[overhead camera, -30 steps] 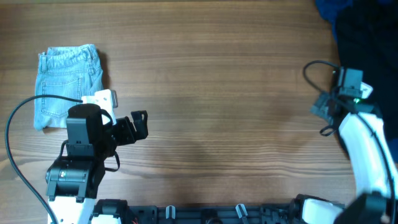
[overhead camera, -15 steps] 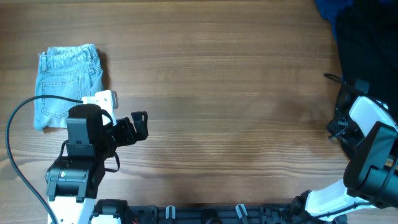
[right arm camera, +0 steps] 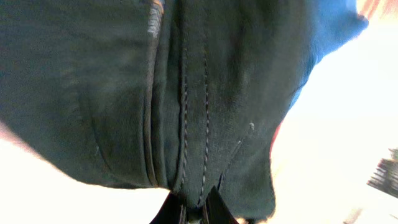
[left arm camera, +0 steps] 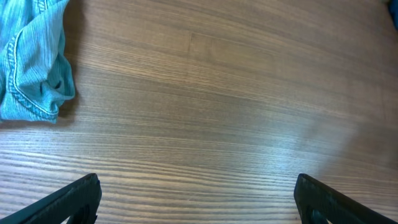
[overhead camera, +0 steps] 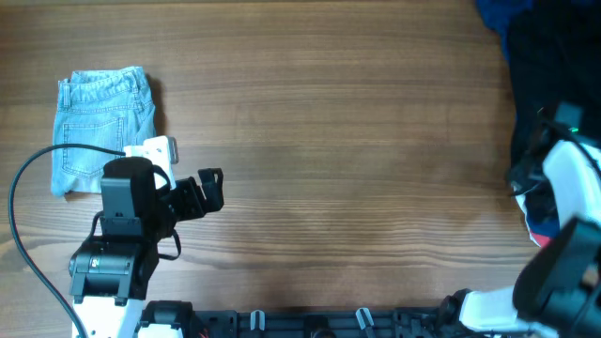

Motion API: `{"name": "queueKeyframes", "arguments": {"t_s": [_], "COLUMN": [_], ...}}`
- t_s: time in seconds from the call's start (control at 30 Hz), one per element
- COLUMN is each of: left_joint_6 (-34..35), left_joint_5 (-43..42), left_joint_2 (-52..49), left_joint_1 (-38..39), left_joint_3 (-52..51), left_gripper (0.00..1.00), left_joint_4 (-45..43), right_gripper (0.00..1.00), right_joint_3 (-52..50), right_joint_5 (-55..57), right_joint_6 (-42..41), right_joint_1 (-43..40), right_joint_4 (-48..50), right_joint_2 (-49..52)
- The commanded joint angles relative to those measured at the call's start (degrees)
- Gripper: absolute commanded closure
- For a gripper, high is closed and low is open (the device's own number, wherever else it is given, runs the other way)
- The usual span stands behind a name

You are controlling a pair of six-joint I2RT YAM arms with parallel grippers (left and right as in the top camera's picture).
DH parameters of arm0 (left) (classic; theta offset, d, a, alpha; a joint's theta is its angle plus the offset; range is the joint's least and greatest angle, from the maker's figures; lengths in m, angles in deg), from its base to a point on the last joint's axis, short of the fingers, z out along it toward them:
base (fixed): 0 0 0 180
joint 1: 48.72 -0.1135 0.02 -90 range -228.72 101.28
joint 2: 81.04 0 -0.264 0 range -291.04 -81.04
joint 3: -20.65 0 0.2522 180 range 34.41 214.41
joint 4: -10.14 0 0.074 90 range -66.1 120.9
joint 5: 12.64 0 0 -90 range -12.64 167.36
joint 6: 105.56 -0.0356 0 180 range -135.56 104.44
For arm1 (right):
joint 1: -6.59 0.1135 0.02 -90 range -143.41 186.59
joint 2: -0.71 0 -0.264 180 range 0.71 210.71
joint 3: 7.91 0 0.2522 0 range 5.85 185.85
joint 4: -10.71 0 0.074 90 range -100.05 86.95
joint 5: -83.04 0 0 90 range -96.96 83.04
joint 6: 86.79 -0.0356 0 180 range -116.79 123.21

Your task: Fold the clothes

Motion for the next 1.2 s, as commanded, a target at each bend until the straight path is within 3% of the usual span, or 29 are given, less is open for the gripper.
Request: {"name": "queueKeyframes", "arguments": {"t_s": [0.0,0.07,0.13,0.23,0.37,0.47,0.53,0.63,0.7,0.77,0.83,0.97,1.17], "left_joint_6": [0.3,0.3,0.3,0.3,0.3,0.3,0.3,0.3,0.3,0.4,4.8,5.9,5.7], "left_joint_5": [-0.9,-0.9,-0.9,-0.9,-0.9,-0.9,-0.9,-1.2,-3.7,-8.3,-10.6,-12.6,-10.4], "left_joint_2": [0.2,0.2,0.2,0.2,0.2,0.2,0.2,0.2,0.2,0.0,-0.9,-7.3,-30.1], "left_joint_1": [-0.2,-0.2,-0.2,-0.2,-0.2,-0.2,-0.2,-0.2,-0.2,-0.2,-0.2,1.6,15.7], "left_joint_3": [1.2,1.2,1.2,1.2,1.2,1.2,1.2,1.2,1.2,1.2,1.2,1.2,1.2], "left_gripper": [0.00,0.00,0.00,0.00,0.00,0.00,0.00,0.00,0.00,0.00,0.00,0.00,0.10], "left_joint_4": [0.0,0.0,0.0,0.0,0.0,0.0,0.0,0.0,-0.1,-0.9,-1.6,-3.3,-17.2], "right_gripper": [0.96,0.96,0.96,0.96,0.95,0.94,0.79,0.50,0.41,0.28,0.24,0.21,0.20], "right_joint_3": [9.6,11.4,11.4,11.4,10.9,10.9,10.9,11.2,12.0,12.7,12.7,12.7,12.6], "right_joint_5": [-18.5,-34.7,-37.9,-38.1,-38.1,-38.1,-38.1,-38.1,-36.0,-26.7,-23.1,-18.7,-18.7], "right_joint_6": [10.3,20.5,24.5,24.0,18.4,17.4,17.1,15.0,14.8,8.0,3.9,-3.7,-5.5], "right_joint_1": [1.8,6.8,15.3,30.2,43.8,49.4,51.8,51.6,50.5,46.9,42.3,32.2,19.3], "right_joint_4": [-1.2,-1.4,-4.5,-6.2,-1.3,2.2,3.7,2.8,2.5,0.7,-2.1,-10.4,-16.2], "right_joint_2": [-12.0,-19.8,-25.0,-26.7,-20.9,-12.8,-7.8,-8.1,-11.7,-17.8,-22.1,-24.2,-24.1]}}
